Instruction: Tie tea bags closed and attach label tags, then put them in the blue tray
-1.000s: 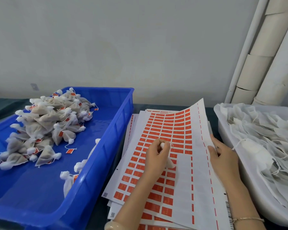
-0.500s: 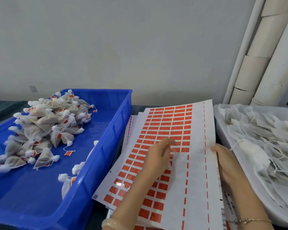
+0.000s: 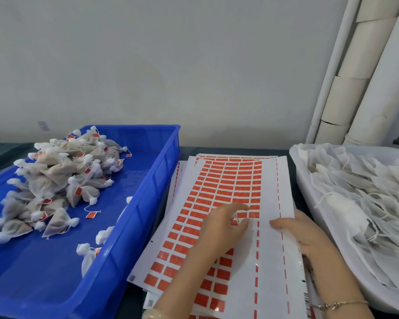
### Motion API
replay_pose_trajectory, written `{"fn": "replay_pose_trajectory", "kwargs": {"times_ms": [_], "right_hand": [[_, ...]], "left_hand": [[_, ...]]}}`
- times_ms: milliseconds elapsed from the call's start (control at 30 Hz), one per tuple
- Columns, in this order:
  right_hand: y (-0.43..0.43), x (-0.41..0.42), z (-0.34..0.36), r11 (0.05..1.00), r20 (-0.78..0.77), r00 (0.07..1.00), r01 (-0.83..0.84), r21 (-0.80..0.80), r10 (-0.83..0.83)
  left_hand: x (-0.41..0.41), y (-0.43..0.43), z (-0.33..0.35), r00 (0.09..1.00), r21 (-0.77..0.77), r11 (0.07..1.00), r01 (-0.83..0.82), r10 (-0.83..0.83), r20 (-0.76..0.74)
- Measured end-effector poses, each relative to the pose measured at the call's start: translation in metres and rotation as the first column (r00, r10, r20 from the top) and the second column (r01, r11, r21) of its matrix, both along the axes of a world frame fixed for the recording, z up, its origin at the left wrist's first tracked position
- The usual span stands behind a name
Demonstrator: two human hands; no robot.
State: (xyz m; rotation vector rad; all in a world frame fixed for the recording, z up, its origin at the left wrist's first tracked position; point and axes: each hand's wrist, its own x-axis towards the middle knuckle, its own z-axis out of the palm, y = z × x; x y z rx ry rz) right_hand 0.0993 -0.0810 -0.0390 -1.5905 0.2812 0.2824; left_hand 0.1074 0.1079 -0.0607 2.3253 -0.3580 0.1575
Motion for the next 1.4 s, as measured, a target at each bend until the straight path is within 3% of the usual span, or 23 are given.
{"fn": "replay_pose_trajectory", "kwargs": {"times_ms": [100,200,433,600,1033,1400], "right_hand": [[-0.008,-0.003,0.0,0.995,-0.007,1.0,0.001,-0.102,-0.002],[-0.004,-0.006,0.003,0.994,-0.021,0.997,-0.073,-0.085,0.071],[0.0,-0.005,0.002,0.995,-0.012,0.996,-0.091,-0.032,0.09],[0.001,-0.005,0.0,0.995,-0.039,0.995,-0.09,0.049,0.092],[0.003,-0.004,-0.007,0.959,-0.141,0.988,0.092,0.269,-0.055],[0.006,-0.003,-0.009,0.966,-0.144,0.988,0.088,0.242,-0.054]], "left_hand": [[0.004,0.001,0.007,0.99,0.016,0.994,-0.11,0.108,0.088],[0.004,0.001,0.01,0.971,-0.004,0.985,-0.174,0.173,0.164],[-0.014,0.001,-0.007,0.992,-0.025,0.999,-0.032,0.035,0.123],[-0.016,0.002,-0.016,0.997,0.022,0.999,-0.024,0.023,0.074],[-0.017,0.005,-0.021,0.997,-0.177,0.982,-0.058,0.068,0.047],[-0.015,0.004,-0.026,0.997,-0.253,0.965,-0.066,0.074,0.023]]}}
